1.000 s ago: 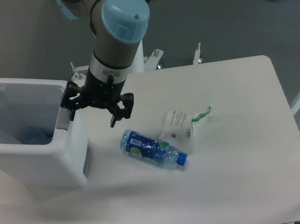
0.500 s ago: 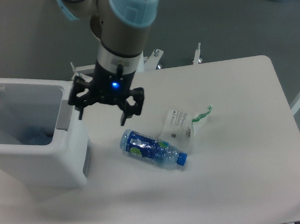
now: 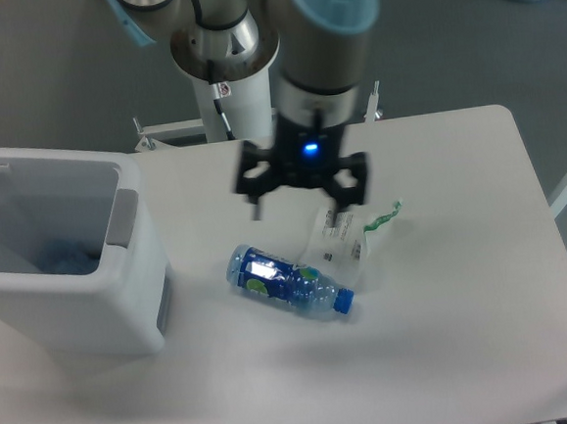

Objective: Open the trash can

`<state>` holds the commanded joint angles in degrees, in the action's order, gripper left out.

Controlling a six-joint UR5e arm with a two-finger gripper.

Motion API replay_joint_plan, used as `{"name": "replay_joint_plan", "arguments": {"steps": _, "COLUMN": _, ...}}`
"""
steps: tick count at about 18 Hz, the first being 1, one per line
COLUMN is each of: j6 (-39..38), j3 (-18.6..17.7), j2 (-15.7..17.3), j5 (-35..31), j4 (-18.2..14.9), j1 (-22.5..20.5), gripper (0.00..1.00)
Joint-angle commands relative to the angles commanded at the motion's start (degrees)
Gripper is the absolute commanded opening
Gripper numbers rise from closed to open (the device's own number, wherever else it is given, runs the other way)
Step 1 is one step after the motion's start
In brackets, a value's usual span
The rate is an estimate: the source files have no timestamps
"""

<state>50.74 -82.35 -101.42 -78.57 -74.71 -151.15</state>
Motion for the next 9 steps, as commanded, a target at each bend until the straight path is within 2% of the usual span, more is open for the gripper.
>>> {"name": "replay_joint_plan", "arguments": {"steps": 2, "j6": 10.55, "j3": -0.53, "j2": -0.26, "j5": -0.09, "j4": 0.00, "j1": -2.73, "gripper": 1.00}}
{"name": "replay_joint_plan", "arguments": {"steps": 4, "j6": 17.52, "j3": -1.32, "j2": -1.05, "j5": -0.70, "j4": 0.17, "j1": -5.19, "gripper": 1.00}}
{"name": "replay_joint_plan", "arguments": {"steps": 9, "j6": 21.15, "j3": -1.93, "j2": -3.07, "j5": -3.68, "j4": 0.44, "j1": -6.43, "gripper": 1.00}}
